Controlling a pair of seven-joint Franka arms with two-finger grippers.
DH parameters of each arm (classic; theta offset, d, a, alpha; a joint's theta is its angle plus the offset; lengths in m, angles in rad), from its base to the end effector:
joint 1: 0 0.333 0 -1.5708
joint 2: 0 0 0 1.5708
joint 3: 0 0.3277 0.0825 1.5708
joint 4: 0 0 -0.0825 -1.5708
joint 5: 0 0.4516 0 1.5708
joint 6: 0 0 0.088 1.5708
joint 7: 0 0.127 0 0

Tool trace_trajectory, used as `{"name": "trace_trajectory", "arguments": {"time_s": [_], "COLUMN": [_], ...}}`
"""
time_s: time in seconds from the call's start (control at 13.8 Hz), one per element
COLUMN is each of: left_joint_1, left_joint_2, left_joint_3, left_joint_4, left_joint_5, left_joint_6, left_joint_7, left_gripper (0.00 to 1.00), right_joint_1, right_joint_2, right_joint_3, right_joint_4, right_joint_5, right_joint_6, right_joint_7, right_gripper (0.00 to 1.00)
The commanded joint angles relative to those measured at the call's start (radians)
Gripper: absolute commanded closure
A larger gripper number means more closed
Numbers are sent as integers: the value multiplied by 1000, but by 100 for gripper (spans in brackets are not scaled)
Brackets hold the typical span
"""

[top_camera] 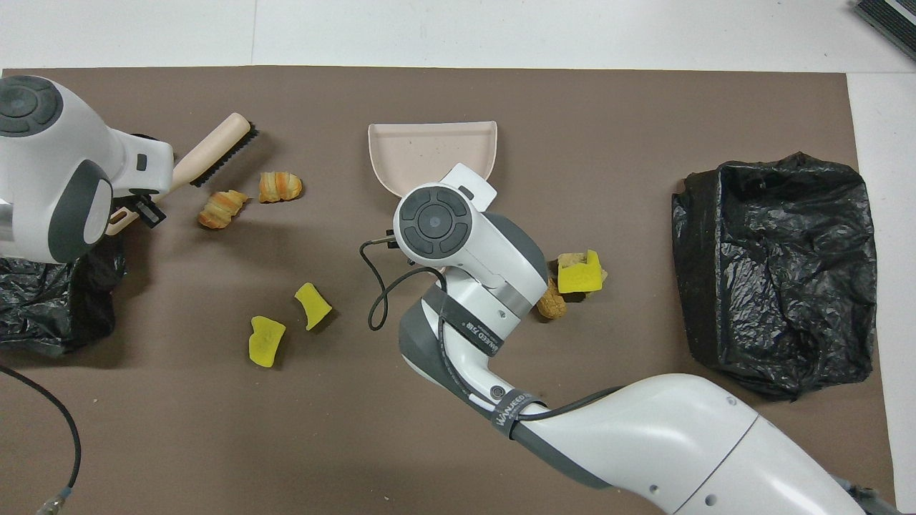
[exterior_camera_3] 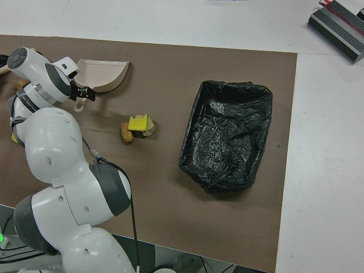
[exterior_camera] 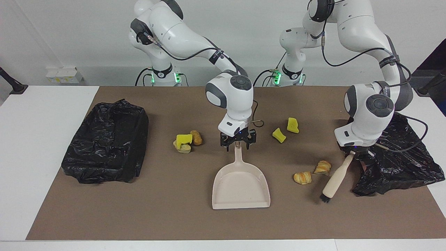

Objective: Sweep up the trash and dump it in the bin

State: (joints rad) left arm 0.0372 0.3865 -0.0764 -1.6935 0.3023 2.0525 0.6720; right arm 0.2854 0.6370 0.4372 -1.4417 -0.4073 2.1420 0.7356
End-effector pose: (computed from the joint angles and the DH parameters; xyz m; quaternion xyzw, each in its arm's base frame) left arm 0.7208 -0.0029 0.3309 -0.9045 0.4095 0.0486 0.1085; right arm 0.6476 0.4627 0.3143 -0.9954 -0.0471 -0.0829 0.0032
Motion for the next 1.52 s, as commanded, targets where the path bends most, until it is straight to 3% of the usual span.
{"name": "trace_trajectory", "arguments": {"time_s": [0.0, 0.07, 0.36, 0.51, 0.72, 1.01, 1.44], "left_joint_1": [15, 10, -52, -86, -157, -212, -148], "left_joint_2": [-64, -87, -139, -188, -270, -380, -478], "left_joint_3": [-13, -13, -19, -19, -22, -22, -14], "left_joint_4": [-119, -156, -199, -268, -380, -400, -440], "left_joint_5": [20, 18, 14, 8, 4, -75, -83], "left_joint_6": [49, 40, -119, -167, -170, -260, -307], "left_joint_7": [46, 70, 64, 28, -87, -177, -461], "left_gripper": [100, 100, 100, 100, 100, 100, 100], "right_joint_1": [-11, -11, -49, -69, -133, -152, -207], "right_joint_2": [1, 1, -23, -49, -172, -327, -362], "right_joint_3": [17, 18, 41, 44, 44, 41, 40], "right_joint_4": [3, 6, 1, -3, -104, -250, -353], "right_joint_5": [-27, -25, 24, 100, 134, 209, 211], "right_joint_6": [-22, -45, -59, -65, -97, -160, -140], "right_joint_7": [-15, -7, -126, -310, -618, -979, -1519], "right_gripper": [94, 100, 100, 100, 100, 100, 100]}}
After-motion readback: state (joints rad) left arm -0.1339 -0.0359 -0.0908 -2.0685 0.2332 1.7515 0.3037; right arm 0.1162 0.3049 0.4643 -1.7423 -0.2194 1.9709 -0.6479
